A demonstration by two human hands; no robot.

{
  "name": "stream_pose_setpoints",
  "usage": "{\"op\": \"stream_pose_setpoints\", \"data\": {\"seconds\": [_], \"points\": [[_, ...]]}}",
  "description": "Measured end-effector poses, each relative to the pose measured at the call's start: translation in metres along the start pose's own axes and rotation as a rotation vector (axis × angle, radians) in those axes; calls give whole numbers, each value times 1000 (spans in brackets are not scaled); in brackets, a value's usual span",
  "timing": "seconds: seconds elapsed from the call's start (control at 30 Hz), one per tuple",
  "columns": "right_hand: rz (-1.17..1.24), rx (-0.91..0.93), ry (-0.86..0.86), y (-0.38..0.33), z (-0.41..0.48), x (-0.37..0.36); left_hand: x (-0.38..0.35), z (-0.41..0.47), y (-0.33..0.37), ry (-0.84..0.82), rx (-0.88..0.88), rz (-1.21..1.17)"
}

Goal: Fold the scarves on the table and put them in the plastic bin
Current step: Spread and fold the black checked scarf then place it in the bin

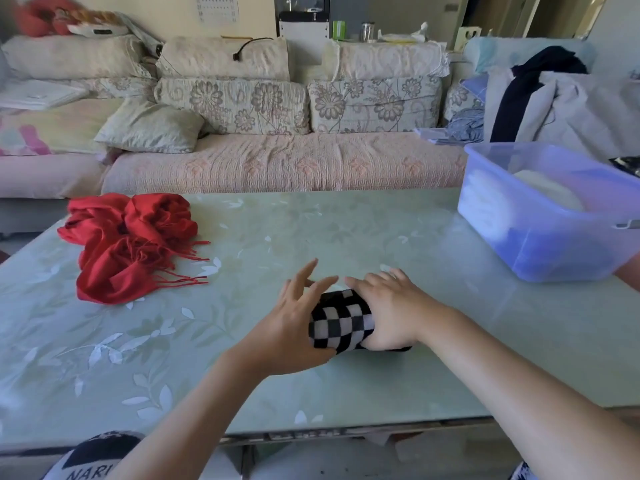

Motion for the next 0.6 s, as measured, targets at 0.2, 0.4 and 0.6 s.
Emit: {"op": "stream_pose_setpoints", "data": {"seconds": [0.2,0.4,0.6], "points": [[-93,137,331,-21,-20,12,-1,-14,-1,-100,163,-24],[-36,172,107,-27,-45,8,-18,-31,37,-43,-144,130],[-125,123,42,-29,-49,3,-21,-39,53,-54,-195,334]]}}
Point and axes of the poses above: each hand's wrist, its own z-axis towards the middle knuckle, its own x-axis out of the back of the hand, y = z × x, the point moved 7 cm from there along z, towards the middle knuckle, and after that the axes turned 6 degrees about y, right-handed, at the moved point
